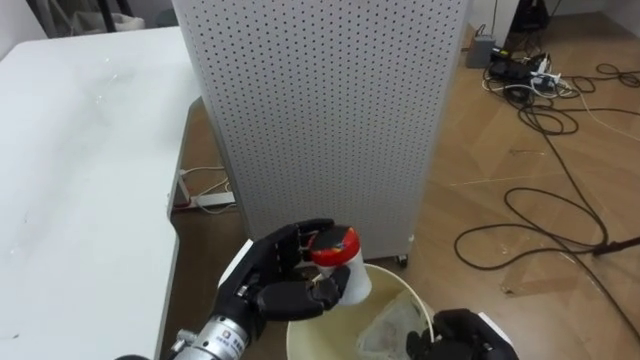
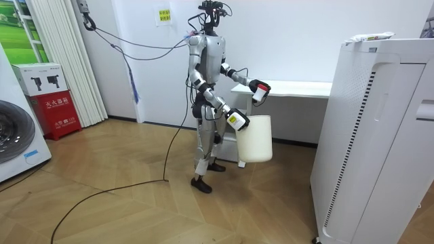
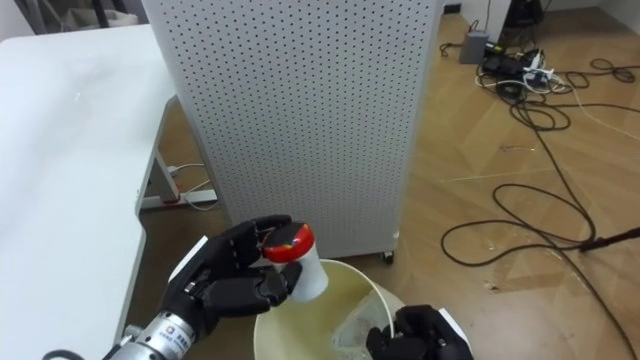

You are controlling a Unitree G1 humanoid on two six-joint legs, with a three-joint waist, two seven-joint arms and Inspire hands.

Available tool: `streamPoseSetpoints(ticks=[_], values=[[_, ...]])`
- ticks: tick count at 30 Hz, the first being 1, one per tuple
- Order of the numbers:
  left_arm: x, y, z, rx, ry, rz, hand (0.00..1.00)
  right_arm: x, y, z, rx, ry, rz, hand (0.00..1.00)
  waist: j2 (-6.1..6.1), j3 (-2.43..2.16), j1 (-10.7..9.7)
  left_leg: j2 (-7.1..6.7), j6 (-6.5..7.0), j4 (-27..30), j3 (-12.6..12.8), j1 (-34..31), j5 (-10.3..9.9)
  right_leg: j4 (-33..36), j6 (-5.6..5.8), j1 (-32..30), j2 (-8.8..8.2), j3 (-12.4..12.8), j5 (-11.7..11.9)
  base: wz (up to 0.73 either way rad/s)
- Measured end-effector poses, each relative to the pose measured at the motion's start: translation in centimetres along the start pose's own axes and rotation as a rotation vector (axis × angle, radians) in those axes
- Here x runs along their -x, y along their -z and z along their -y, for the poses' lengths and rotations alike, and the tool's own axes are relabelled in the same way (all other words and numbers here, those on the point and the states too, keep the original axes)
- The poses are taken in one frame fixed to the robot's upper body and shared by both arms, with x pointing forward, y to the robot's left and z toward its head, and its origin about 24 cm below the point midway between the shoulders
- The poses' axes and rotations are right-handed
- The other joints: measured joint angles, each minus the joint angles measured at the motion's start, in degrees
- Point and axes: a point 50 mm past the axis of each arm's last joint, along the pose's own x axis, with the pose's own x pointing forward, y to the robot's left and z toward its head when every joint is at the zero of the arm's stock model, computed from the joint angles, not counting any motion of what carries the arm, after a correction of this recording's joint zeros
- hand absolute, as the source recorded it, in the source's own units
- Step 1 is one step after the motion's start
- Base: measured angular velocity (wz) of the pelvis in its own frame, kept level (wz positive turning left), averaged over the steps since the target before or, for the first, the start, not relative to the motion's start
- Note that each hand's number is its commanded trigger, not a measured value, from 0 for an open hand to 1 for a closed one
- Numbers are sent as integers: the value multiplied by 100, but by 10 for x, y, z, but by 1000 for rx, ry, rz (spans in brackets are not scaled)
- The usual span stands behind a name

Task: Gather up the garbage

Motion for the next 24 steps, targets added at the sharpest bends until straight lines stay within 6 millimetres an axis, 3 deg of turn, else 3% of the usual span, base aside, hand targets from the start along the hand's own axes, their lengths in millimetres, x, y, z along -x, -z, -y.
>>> streamPoseSetpoints(ticks=[4,6,7,24], values=[[0,-2,0,-8,25,4,100,0,0,1,8,-8,-1,100,0,0,5,-2,0,-1,7,9,0,-7,0,1,3,9,0,0],[1,-2,-1,-13,36,3,12,1,0,2,11,-15,-1,100,-1,1,16,-9,0,-3,12,13,0,-7,0,-2,7,23,0,-3],[1,-2,-2,-18,43,2,0,1,0,3,13,-16,-2,100,-1,1,15,-11,0,-3,17,15,0,-6,0,-3,8,26,0,-3],[4,-13,1,-45,130,40,0,2,5,5,33,-5,-24,100,-20,12,40,-14,0,-33,75,71,0,11,0,5,-2,29,0,-1]])
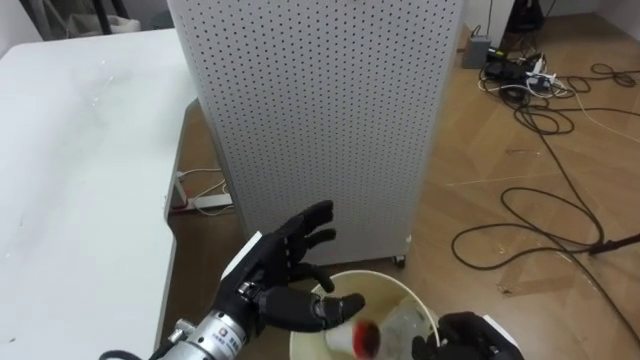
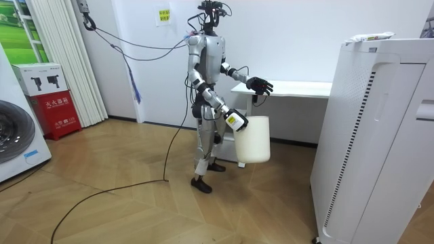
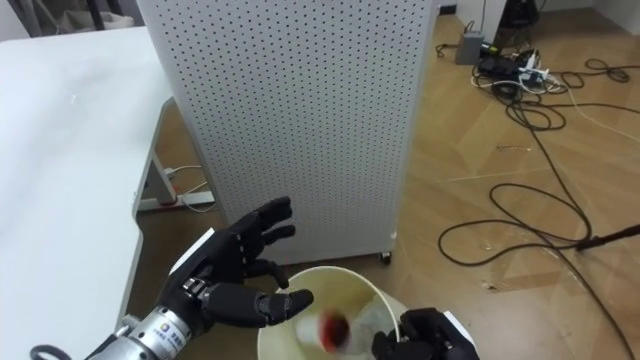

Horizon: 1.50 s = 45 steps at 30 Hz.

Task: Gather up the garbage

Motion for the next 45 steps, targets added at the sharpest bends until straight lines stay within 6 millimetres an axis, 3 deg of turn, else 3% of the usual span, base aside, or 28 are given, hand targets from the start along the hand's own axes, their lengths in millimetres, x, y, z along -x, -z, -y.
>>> streamPoseSetpoints(ticks=[4,18,34,41,45], values=[[0,0,0,1,9,-1,0,1,0,4,27,9,-4,100,-47,19,-17,4,0,-2,-3,1,0,-5,0,0,1,0,0,0],[-1,-6,4,-5,13,28,0,0,-4,2,14,30,18,100,-44,9,-7,9,0,2,-11,35,0,-3,0,34,3,21,4,0],[-7,-27,15,-317,-38,107,0,3,5,-2,6,31,-5,100,-36,1,-63,7,0,-75,61,302,0,-70,19,266,-8,89,29,-2],[-7,-32,14,-336,-106,153,0,3,4,-3,1,45,-1,100,-65,1,-208,-16,46,19,150,322,-29,502,28,55,-132,19,23,-3],[-12,-39,15,-371,-131,185,0,2,4,-3,-9,61,5,100,-73,7,-310,-63,194,261,251,232,-142,1071,53,-224,-311,-176,7,-4]])
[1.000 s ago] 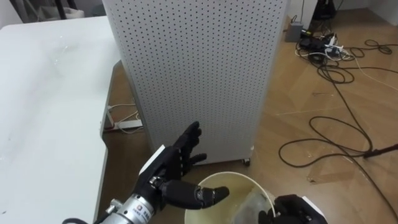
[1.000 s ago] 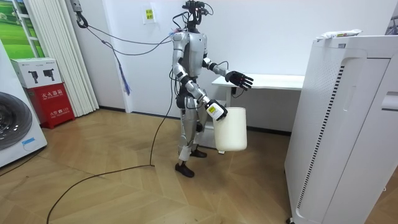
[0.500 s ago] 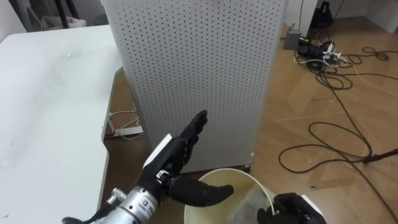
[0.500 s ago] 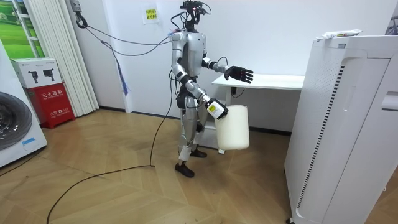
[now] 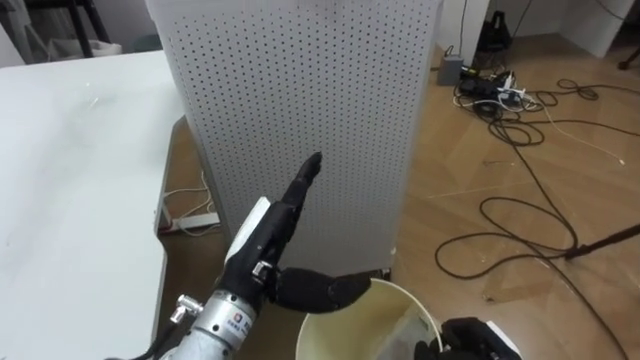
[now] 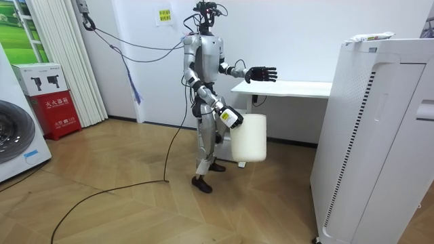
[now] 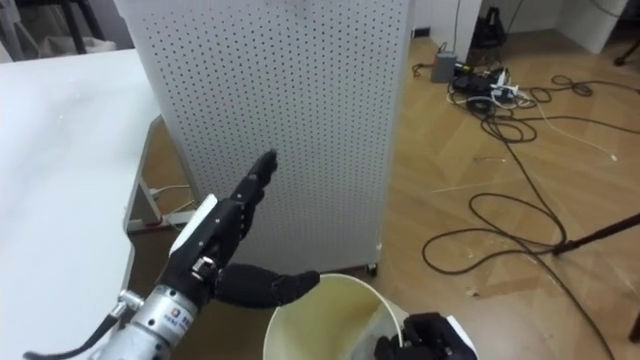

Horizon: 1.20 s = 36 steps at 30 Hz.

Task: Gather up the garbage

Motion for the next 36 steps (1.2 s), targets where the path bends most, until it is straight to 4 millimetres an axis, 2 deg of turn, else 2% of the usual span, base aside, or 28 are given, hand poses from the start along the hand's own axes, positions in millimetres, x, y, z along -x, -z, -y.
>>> streamPoseSetpoints(ticks=[4,7,11,14,15,17,18,20,21,22,23,25,26,27,28,29,30,31,33,35,36], values=[[-2,-5,-3,-4,-19,42,0,0,0,0,-7,-6,0,100,2,6,49,-25,140,144,310,-30,-149,-265,79,52,-91,-79,-4,-39],[-2,-6,-2,-20,-15,52,0,1,3,0,-31,-6,-7,100,8,13,-12,-14,206,146,346,-124,-113,-509,114,18,-53,-72,220,-17],[-2,-8,-2,-20,-24,76,0,2,3,3,-30,16,-1,100,7,16,2,11,261,177,431,-220,-114,-605,145,-77,-14,19,366,-14],[-1,-5,-7,-56,-46,72,0,2,5,4,-28,26,-11,100,27,25,42,99,282,290,556,-259,-167,-415,139,-269,-21,6,396,-21],[0,-4,-10,-74,-54,69,0,3,5,5,-26,34,-4,100,46,33,110,114,278,309,585,-254,-195,-279,143,-402,-85,-40,393,-39],[1,-3,-12,-92,-67,65,0,3,5,6,-25,37,3,100,83,45,162,138,261,362,548,-247,-287,-335,159,-533,-99,-164,403,-35],[1,-2,-14,-90,-82,59,0,4,4,7,-27,39,8,100,142,53,133,164,223,413,533,-244,-341,-542,131,-658,-88,-155,491,-8],[1,-3,-15,-86,-88,61,0,5,6,8,-30,43,6,100,165,62,84,211,153,660,541,-239,-530,-707,56,-796,-140,-220,1007,0],[1,-2,-13,-75,-92,60,0,6,9,11,-26,48,-7,100,283,20,117,374,68,862,579,-232,-690,-532,-111,-772,-96,-407,967,-34],[1,-4,-13,-72,-98,67,0,6,11,10,-26,47,-12,100,331,-10,217,483,-49,947,640,-184,-782,-389,-187,-788,-14,-448,831,-39],[1,-5,-15,-73,-105,73,0,6,11,9,-26,42,-12,100,335,-13,215,535,-95,1006,631,-172,-830,-306,-210,-795,26,-445,732,-35],[3,-11,-22,-81,-151,94,0,9,16,8,-32,23,-25,100,306,-20,201,806,-299,1361,645,-53,-1011,41,-319,-755,181,-475,269,-12],[4,-12,-24,-83,-164,99,0,9,17,8,-32,18,-26,100,290,-20,207,888,-330,1519,651,-55,-1028,138,-341,-753,220,-469,163,-20],[5,-13,-28,-82,-187,104,0,9,17,8,-30,11,-26,100,281,-21,215,1082,-345,2080,650,-164,-1018,281,-385,-727,319,-442,-36,-34],[6,-13,-32,-77,-204,102,0,9,17,8,-28,-1,-28,100,282,-22,277,1333,-374,2744,623,-302,-903,443,-476,-636,404,-419,-224,-38],[6,-13,-33,-69,-211,101,0,10,19,8,-28,-5,-31,100,277,-22,306,1456,-385,3020,603,-334,-811,507,-517,-544,437,-431,-310,-42],[8,-12,-35,-69,-223,97,0,13,23,7,-30,-9,-38,100,261,-30,329,1656,-382,3487,530,-401,-546,571,-586,-365,521,-459,-468,-32],[10,-10,-36,-67,-233,89,0,15,26,7,-32,-9,-44,100,196,-32,317,1755,-394,3766,464,-436,-212,573,-633,-184,557,-466,-579,-24],[12,-9,-36,-68,-243,83,0,17,29,8,-34,-4,-46,100,70,-22,293,1753,-395,3933,296,-526,182,432,-691,48,564,-501,-662,3],[12,-9,-36,-67,-245,85,0,17,28,13,-43,23,-40,100,16,-9,290,1697,-404,3758,300,-720,-50,218,-703,148,595,-492,-661,5],[12,-9,-37,-69,-251,83,0,17,27,16,-48,34,-38,100,2,-3,308,1577,-464,3500,307,-890,-196,113,-702,206,590,-480,-660,0]])
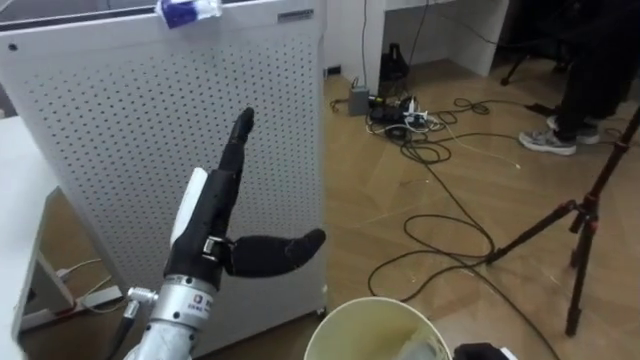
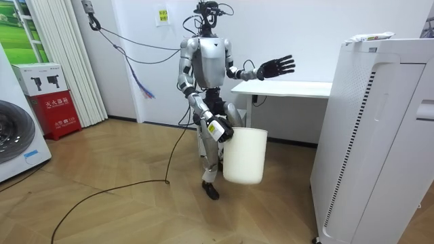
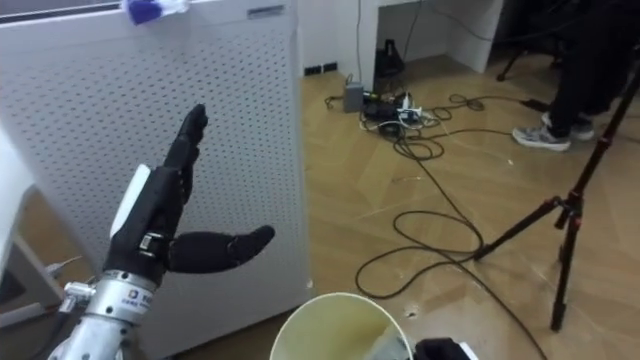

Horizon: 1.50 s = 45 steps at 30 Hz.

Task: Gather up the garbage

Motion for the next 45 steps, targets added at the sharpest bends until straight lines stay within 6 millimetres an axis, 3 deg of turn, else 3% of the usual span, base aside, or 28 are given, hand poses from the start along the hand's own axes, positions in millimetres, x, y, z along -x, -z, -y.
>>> streamPoseSetpoints(ticks=[1,2,3,4,5,6,7,8,9,10,11,12,14,15,17,20,23,25,30,32,35,40,45], values=[[1,1,-1,-7,-3,-5,0,1,2,1,5,1,-9,100,-33,12,7,-134,-40,-451,2,-139,-98,-123,6,94,4,13,3,0],[2,2,-1,-19,-3,-6,0,1,4,2,5,6,-16,100,-41,9,11,-190,-51,-710,7,-211,-102,-196,10,149,8,12,5,0],[2,2,-2,-29,-11,-6,0,2,6,3,4,20,-22,100,-48,5,35,-341,-60,-1335,-24,-314,-83,-312,40,249,13,12,13,-9],[2,1,-4,-29,-32,-4,0,3,7,5,5,34,-25,100,-34,-4,79,-499,-68,-2067,-40,-344,114,-386,89,330,13,29,19,-15],[2,1,-5,-29,-43,-1,0,3,7,6,7,38,-24,100,-22,-11,102,-576,20,-2393,-72,-359,363,-387,129,369,12,39,4,-28],[3,1,-6,-37,-54,-2,0,5,10,6,4,41,-34,100,-99,-64,152,-764,135,-2574,-183,-281,583,-401,247,426,-101,52,-25,-5],[3,1,-5,-53,-57,1,0,7,14,7,3,48,-44,100,-119,-97,131,-933,179,-2771,-254,-116,626,-478,366,512,-188,37,39,5],[3,0,-5,-66,-55,6,0,9,16,9,5,54,-46,100,-118,-94,141,-988,197,-2882,-275,-28,647,-495,431,521,-216,30,76,10],[4,-1,-4,-84,-51,13,0,11,19,12,2,65,-51,100,-90,-81,202,-1065,181,-3058,-521,129,671,-365,591,451,-285,29,92,-40],[6,0,-6,-87,-61,13,0,10,17,9,2,58,-42,100,-38,-67,339,-1108,104,-3141,-1016,198,716,-563,639,284,-281,141,79,-67],[6,0,-10,-92,-74,15,0,9,14,6,4,48,-25,100,-29,-67,376,-1119,65,-3155,-1142,187,732,-832,620,164,-278,219,158,-56],[6,1,-17,-100,-99,12,0,11,11,3,10,35,1,100,46,-95,294,-1112,-22,-3193,-1183,122,722,-859,467,136,-301,167,601,0],[5,-2,-15,-94,-95,33,0,15,15,2,8,34,-1,100,54,-103,151,-1150,-44,-3376,-1036,239,728,-881,468,233,-305,-11,606,28],[5,-4,-16,-95,-96,45,0,15,16,2,5,33,-1,100,19,-80,130,-1158,-43,-3468,-965,327,730,-895,474,287,-305,-18,602,18],[5,-4,-16,-102,-103,50,0,15,15,2,3,37,0,100,17,-77,73,-1222,-43,-3580,-956,443,732,-874,526,366,-369,-131,568,27],[5,-6,-17,-119,-126,60,0,14,16,0,-3,40,-2,100,-28,-45,25,-1358,86,-3555,-937,483,655,-772,630,473,-521,-284,491,36],[5,-8,-18,-148,-156,80,0,14,16,0,-9,60,-2,100,-76,-14,13,-1577,245,-3537,-954,443,604,-773,781,576,-671,-290,400,35],[4,-12,-20,-187,-180,106,0,14,16,0,-12,66,0,100,-61,-11,-12,-1725,357,-3363,-1149,313,543,-828,898,636,-734,-253,366,42],[5,-25,-27,-225,-250,187,0,14,11,0,-14,67,21,100,-46,-11,146,-1825,437,-3242,-1357,193,516,-1129,1012,771,-680,42,422,31],[5,-27,-31,-245,-281,210,0,14,10,-1,-8,56,25,100,-37,-15,150,-1849,445,-3272,-1421,227,532,-1254,1023,852,-659,48,428,19],[7,-36,-36,-284,-330,258,0,14,11,-1,-9,38,23,100,-37,-16,165,-1902,422,-3333,-1498,309,550,-1421,1019,1013,-606,62,437,13],[8,-55,-39,-307,-358,364,0,15,11,-1,-5,15,23,100,-37,-23,293,-1860,346,-3454,-1503,397,598,-1603,966,1105,-515,125,469,-1],[12,-60,-40,-308,-372,382,0,15,12,1,-7,17,22,100,-48,-39,318,-1830,316,-3465,-1501,406,616,-1681,942,1166,-469,85,484,6]])
